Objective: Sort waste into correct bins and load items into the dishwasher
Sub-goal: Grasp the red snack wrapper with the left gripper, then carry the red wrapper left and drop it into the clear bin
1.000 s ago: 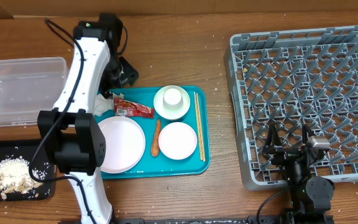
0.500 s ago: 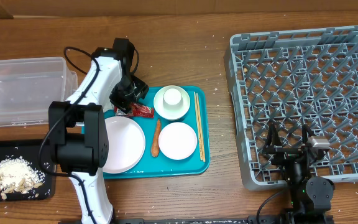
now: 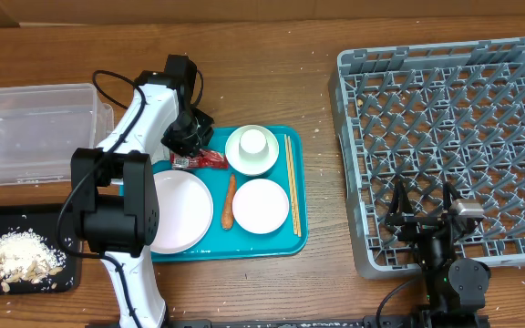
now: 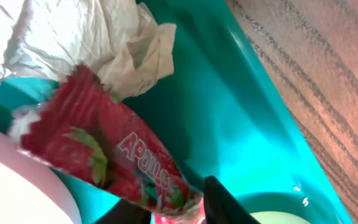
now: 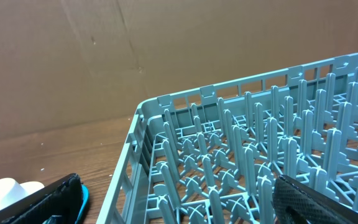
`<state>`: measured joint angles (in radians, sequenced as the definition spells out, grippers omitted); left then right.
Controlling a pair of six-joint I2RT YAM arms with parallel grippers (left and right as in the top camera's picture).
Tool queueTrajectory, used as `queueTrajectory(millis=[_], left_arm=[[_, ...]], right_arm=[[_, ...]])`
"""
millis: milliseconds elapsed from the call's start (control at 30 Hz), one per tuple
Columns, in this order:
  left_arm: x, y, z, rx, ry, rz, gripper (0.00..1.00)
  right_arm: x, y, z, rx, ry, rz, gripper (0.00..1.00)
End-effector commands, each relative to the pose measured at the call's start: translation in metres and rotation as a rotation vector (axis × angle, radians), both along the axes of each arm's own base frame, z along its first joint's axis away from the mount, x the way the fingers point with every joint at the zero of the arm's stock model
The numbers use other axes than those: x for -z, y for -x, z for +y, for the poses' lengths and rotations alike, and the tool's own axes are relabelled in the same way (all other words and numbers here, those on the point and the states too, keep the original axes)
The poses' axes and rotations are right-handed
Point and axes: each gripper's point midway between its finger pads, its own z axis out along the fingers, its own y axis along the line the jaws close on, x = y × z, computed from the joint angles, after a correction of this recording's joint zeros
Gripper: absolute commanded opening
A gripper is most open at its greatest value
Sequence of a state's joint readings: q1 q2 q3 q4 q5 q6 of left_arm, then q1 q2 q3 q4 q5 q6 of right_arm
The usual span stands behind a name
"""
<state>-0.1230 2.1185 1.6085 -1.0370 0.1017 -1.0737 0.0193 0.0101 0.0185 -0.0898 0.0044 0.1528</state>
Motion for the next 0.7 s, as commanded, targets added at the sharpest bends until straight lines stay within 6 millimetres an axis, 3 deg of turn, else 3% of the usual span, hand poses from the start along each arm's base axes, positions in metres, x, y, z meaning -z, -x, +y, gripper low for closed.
queueTrajectory(millis=[0,100,333,567,600,667], left_arm=[[0.004,0.008,-0.001,-0.002,0.000,0.032,0.20],[-0.004,0.013,0.000,-0.002,-0.004,0.059,0.04],[-0.051,-0.013,-0.002,0.063,0.000,-0.023,0.04],[-0.128,-0.046,-0.001,0.132,-0.014,-0.191,0.04],[-0.139,-0.049,0.003,0.125,-0.031,-0.213,0.04],[-0.178,-0.062,0.040,0.074,-0.144,-0.307,0.04]], right_arm=[[0.002,0.000,-0.002,0.008,0.004,-0.003,1.00],[0.002,0.000,-0.002,0.008,0.004,-0.003,1.00],[0.002,0.000,-0.002,0.008,0.004,-0.003,1.00],[0.002,0.000,-0.002,0.008,0.004,-0.003,1.00],[0.002,0.000,-0.002,0.008,0.004,-0.003,1.00],[0.002,0.000,-0.002,0.008,0.004,-0.003,1.00]])
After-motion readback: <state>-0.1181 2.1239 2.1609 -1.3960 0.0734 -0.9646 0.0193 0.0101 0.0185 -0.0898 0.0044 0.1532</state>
